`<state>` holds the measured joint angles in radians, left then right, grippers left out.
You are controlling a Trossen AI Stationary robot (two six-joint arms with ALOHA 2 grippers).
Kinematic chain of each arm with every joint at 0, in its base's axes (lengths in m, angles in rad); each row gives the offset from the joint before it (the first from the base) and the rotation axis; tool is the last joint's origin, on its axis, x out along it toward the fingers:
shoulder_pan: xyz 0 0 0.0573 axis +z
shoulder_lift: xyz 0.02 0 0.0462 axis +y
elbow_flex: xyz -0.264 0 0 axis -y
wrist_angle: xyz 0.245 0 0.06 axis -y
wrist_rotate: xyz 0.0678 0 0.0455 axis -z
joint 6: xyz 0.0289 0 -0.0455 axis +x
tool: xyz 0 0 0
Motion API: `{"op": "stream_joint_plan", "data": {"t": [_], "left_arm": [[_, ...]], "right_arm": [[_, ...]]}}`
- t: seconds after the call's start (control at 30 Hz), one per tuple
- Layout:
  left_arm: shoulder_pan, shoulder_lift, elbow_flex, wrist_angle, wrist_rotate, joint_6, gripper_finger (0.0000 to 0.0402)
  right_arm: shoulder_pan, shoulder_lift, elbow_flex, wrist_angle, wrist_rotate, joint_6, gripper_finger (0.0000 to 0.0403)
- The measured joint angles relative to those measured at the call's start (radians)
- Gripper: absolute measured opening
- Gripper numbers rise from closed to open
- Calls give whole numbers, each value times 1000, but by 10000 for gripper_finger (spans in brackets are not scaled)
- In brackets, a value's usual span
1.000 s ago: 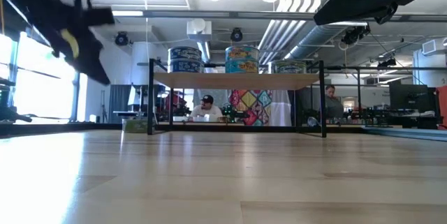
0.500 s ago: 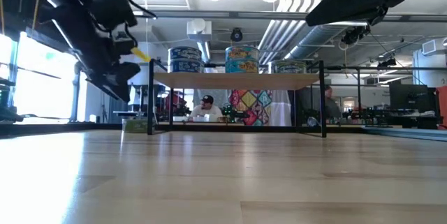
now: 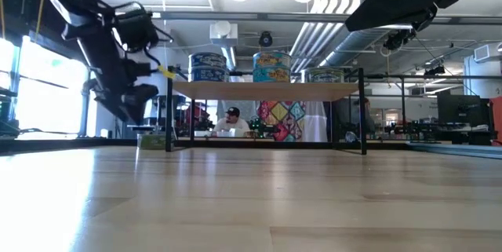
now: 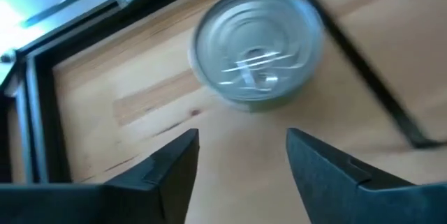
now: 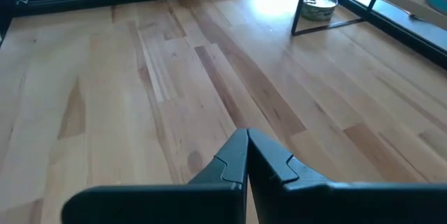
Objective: Stack canned seafood by type on shelf
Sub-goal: Stack the green tuna can on top of the other green tuna can on the shelf
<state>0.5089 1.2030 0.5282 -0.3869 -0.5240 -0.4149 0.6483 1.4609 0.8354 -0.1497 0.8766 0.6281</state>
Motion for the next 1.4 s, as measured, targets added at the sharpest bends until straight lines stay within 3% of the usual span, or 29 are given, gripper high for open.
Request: {"op": "stream_joint_plan", "data": {"t": [0.37,0.63,0.9,1.13,1.4], "left_arm": [[157,67,0,203,102,91,126],[258,96,0,231,238,148,64],[292,211,5,323,310,207,25],[275,125,5,118,419,189,7],[158,-46,-1,-205,411,41,0]], "right_arm": [[0,0,0,0,-2,-4,0],[0,0,0,0,-2,-4,0],[0,0,0,0,-2,-3,0],[0,0,0,0,-2,0,0],[0,0,0,0,-2,0,0]]}}
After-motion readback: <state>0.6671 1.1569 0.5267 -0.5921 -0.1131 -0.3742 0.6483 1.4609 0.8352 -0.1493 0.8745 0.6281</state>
